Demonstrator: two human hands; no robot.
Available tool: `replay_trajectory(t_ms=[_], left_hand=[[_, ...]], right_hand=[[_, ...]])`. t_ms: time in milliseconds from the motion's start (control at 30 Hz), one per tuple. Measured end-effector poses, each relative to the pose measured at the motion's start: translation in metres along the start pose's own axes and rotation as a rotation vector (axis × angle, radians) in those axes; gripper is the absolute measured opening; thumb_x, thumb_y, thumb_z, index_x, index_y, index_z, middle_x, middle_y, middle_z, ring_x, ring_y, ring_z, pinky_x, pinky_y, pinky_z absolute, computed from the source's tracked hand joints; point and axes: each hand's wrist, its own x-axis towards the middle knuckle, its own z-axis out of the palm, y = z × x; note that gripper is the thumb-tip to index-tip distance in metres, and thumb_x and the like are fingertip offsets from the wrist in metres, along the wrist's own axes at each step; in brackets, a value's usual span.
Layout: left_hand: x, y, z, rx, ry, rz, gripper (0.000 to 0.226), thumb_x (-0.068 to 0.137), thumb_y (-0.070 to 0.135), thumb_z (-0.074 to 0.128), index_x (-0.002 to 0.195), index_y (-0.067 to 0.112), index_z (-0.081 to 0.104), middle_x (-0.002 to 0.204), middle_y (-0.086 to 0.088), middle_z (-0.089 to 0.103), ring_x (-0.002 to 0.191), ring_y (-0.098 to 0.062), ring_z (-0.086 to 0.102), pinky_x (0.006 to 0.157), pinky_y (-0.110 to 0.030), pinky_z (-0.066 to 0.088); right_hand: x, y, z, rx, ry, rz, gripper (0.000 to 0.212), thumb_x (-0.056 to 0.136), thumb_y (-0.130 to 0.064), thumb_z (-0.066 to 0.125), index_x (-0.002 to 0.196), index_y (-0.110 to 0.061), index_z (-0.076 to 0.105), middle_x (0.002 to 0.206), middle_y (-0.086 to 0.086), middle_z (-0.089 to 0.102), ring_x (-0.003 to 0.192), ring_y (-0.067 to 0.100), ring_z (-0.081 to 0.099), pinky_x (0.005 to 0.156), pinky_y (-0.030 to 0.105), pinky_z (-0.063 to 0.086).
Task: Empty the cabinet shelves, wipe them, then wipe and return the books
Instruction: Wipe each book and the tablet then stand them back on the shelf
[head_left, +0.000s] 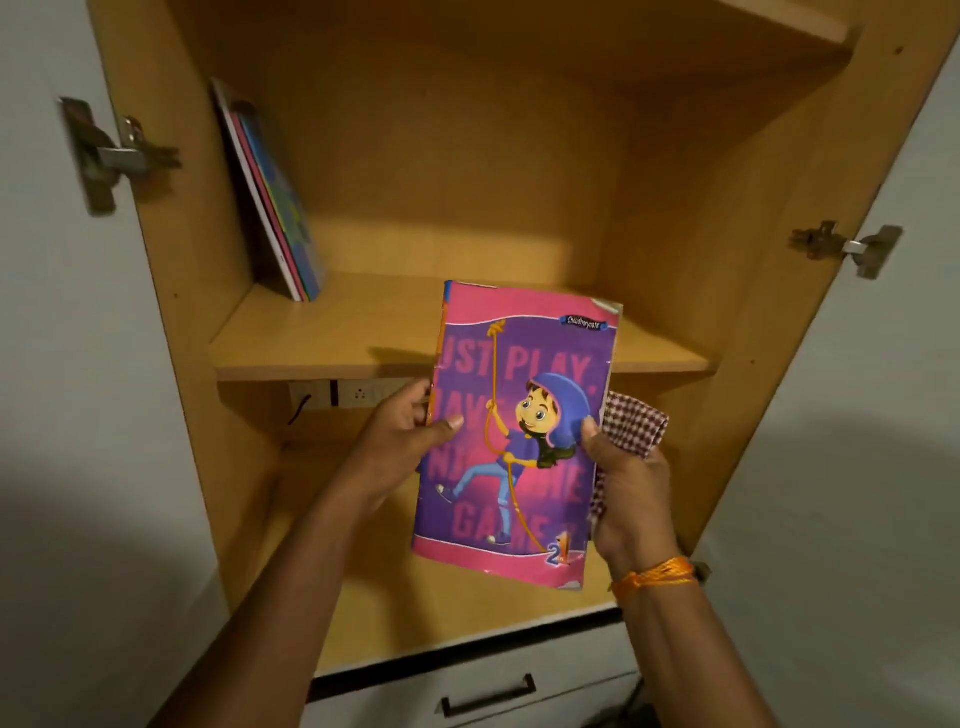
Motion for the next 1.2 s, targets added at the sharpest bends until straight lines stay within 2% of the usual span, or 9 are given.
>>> replay_trajectory(t_ms=[133,233,400,500,600,667,867,1000,1200], left_hand=[[0.019,0.021,-0.022,-0.033,-0.054,0.037,0.042,0.082,-0.001,0.069,0.118,0.018,0.055,0.111,-0.003,0.069,0.091,-0.004,0.069,0.071,-0.024,0.059],[0.040,0.034,-0.034,-0.002,-0.011,0.090,0.041,0.077,0.004,0.067,0.115,0.017,0.055,0.108,-0.001,0.070,0.093,-0.007,0.068,0.081,-0.030,0.059],[0.073,0.060,-0.046,0.097,0.074,0.174,0.037,0.087,-0.010,0.066,0.113,0.012,0.053,0.106,-0.005,0.070,0.091,-0.013,0.067,0.084,-0.036,0.057],[0.095,0.074,-0.052,0.168,0.198,0.199,0.034,0.089,-0.009,0.064,0.116,0.009,0.051,0.107,-0.005,0.071,0.090,-0.015,0.070,0.083,-0.040,0.058],[0.115,0.082,-0.056,0.257,0.320,0.221,0.036,0.076,0.022,0.072,0.108,0.026,0.054,0.106,-0.002,0.074,0.095,-0.026,0.072,0.086,-0.054,0.058],[0.130,0.086,-0.057,0.348,0.400,0.243,0.037,0.072,0.035,0.069,0.104,0.029,0.052,0.098,-0.003,0.072,0.091,-0.031,0.070,0.082,-0.055,0.057],[0.180,0.093,-0.059,0.544,0.540,0.321,0.028,0.088,0.014,0.068,0.101,0.021,0.045,0.079,0.009,0.062,0.069,-0.015,0.061,0.066,-0.038,0.053],[0.202,0.090,-0.060,0.575,0.594,0.288,0.027,0.093,0.014,0.066,0.112,0.019,0.046,0.094,0.009,0.069,0.085,-0.015,0.068,0.071,-0.030,0.052],[0.230,0.088,-0.089,0.594,0.627,0.161,0.029,0.093,0.015,0.063,0.111,0.027,0.044,0.106,0.002,0.068,0.095,-0.018,0.067,0.075,-0.032,0.054]], right_hand=[[0.036,-0.003,0.028,-0.007,-0.049,0.008,0.046,0.076,-0.007,0.077,0.120,0.002,0.067,0.114,0.025,0.071,0.107,0.049,0.066,0.090,0.065,0.053],[0.061,-0.005,0.054,-0.023,-0.086,-0.031,0.035,0.079,-0.005,0.077,0.113,0.000,0.070,0.111,0.022,0.073,0.103,0.042,0.069,0.089,0.057,0.056],[0.099,-0.008,0.091,-0.131,0.067,-0.363,0.011,0.094,-0.011,0.066,0.098,-0.013,0.076,0.096,0.002,0.076,0.087,0.014,0.068,0.082,0.038,0.057],[0.115,-0.006,0.120,-0.220,0.162,-0.609,0.024,0.095,-0.014,0.061,0.114,-0.008,0.074,0.111,0.001,0.075,0.107,0.013,0.069,0.100,0.038,0.053],[0.131,0.006,0.147,-0.347,0.066,-0.697,0.035,0.097,-0.017,0.055,0.129,-0.008,0.067,0.131,0.004,0.068,0.126,0.015,0.060,0.111,0.034,0.043],[0.141,0.015,0.165,-0.400,-0.044,-0.655,0.036,0.098,-0.022,0.053,0.131,-0.015,0.066,0.134,0.001,0.066,0.128,0.013,0.058,0.111,0.034,0.042],[0.173,0.035,0.216,-0.520,-0.365,-0.391,0.036,0.099,-0.045,0.048,0.132,-0.037,0.060,0.128,-0.007,0.068,0.118,0.017,0.063,0.102,0.043,0.050],[0.205,0.043,0.245,-0.474,-0.553,-0.228,0.035,0.092,-0.054,0.047,0.121,-0.043,0.064,0.117,-0.010,0.072,0.108,0.018,0.068,0.098,0.047,0.053],[0.236,0.057,0.279,-0.276,-0.709,0.009,0.027,0.107,-0.024,0.045,0.127,-0.022,0.062,0.115,0.006,0.073,0.104,0.026,0.070,0.087,0.042,0.058]])
